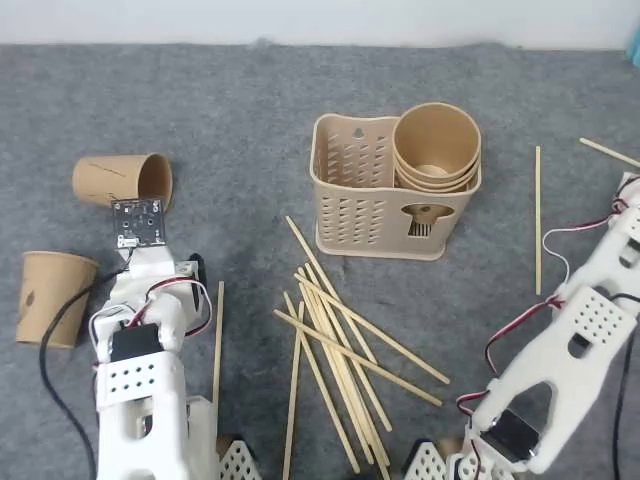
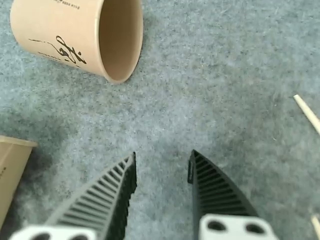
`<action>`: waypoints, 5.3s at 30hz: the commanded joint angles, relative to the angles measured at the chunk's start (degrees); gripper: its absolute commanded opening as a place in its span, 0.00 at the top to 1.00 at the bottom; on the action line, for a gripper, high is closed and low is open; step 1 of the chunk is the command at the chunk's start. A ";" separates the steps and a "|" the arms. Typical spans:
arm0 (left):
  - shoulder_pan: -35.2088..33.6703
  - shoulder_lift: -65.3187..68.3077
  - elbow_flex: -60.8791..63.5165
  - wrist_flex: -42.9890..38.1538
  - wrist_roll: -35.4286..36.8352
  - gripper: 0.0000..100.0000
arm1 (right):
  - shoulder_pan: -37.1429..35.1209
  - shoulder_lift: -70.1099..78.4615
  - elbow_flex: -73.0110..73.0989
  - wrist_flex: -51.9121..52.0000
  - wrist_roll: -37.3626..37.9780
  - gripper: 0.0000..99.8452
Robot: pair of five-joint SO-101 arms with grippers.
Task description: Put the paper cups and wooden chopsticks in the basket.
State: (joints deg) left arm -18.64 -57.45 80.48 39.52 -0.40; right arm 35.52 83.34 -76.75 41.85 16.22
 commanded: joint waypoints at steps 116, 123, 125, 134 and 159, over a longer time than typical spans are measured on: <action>-2.46 -0.18 -1.80 -1.49 -2.73 0.83 | 12.18 -142.99 138.99 -61.58 -16.70 0.99; -2.46 -0.18 -1.80 -1.58 -2.64 0.83 | 12.26 -115.82 132.04 -83.65 -20.75 0.99; -2.37 -0.18 -1.80 -1.58 -2.64 0.83 | 12.26 -106.51 127.65 -90.59 -23.65 0.99; -2.37 -0.18 -1.80 -1.58 -2.64 0.83 | 11.47 -59.82 90.37 -110.37 -24.97 0.99; -2.20 -0.18 -1.71 -1.67 -2.64 0.83 | 8.31 17.71 -19.52 -85.23 -27.43 0.99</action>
State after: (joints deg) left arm -20.92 -57.45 80.48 39.52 -2.86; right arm 41.58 102.33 -91.87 -43.87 -9.19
